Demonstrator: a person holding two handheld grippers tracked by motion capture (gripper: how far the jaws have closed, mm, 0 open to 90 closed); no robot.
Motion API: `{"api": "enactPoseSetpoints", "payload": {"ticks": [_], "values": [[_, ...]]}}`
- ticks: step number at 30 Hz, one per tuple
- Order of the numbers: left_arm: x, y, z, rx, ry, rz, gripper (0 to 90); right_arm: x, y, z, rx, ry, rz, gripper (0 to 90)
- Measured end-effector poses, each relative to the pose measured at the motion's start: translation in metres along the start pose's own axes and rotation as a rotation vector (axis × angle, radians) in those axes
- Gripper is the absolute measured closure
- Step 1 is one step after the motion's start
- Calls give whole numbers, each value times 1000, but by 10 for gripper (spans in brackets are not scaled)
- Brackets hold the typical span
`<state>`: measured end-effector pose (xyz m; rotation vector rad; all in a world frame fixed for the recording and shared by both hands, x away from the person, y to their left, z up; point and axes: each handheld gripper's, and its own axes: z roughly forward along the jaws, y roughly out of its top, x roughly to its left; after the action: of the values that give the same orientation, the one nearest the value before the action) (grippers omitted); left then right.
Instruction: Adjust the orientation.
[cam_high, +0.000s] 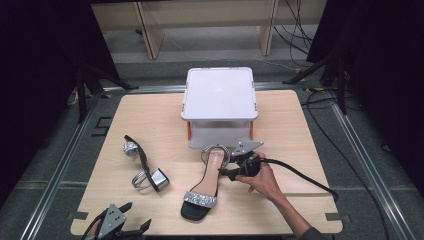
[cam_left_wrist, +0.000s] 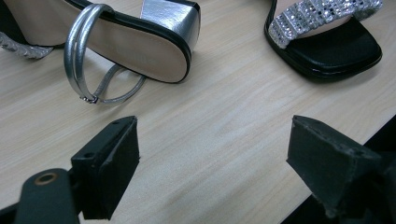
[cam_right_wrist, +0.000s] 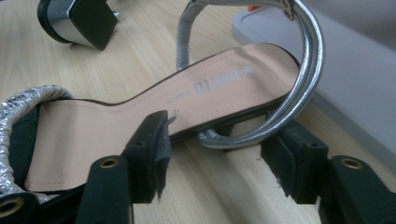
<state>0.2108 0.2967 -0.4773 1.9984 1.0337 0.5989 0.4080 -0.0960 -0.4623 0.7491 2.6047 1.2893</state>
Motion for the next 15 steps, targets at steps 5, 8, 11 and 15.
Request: {"api": "enactPoseSetpoints", "payload": {"ticks": [5, 8, 11, 15], "values": [[-1, 0, 1, -2, -1, -6, 162, 4, 0, 1, 17, 3, -55, 566], [0, 0, 0, -2, 0, -2, 162, 5, -1, 0, 24, 5, -70, 626], [-1, 0, 0, -7, -3, -10, 162, 4, -1, -1, -4, 2, -155, 770], [-1, 0, 0, -8, -4, -8, 162, 5, -2, -6, -3, 15, -152, 809]]}}
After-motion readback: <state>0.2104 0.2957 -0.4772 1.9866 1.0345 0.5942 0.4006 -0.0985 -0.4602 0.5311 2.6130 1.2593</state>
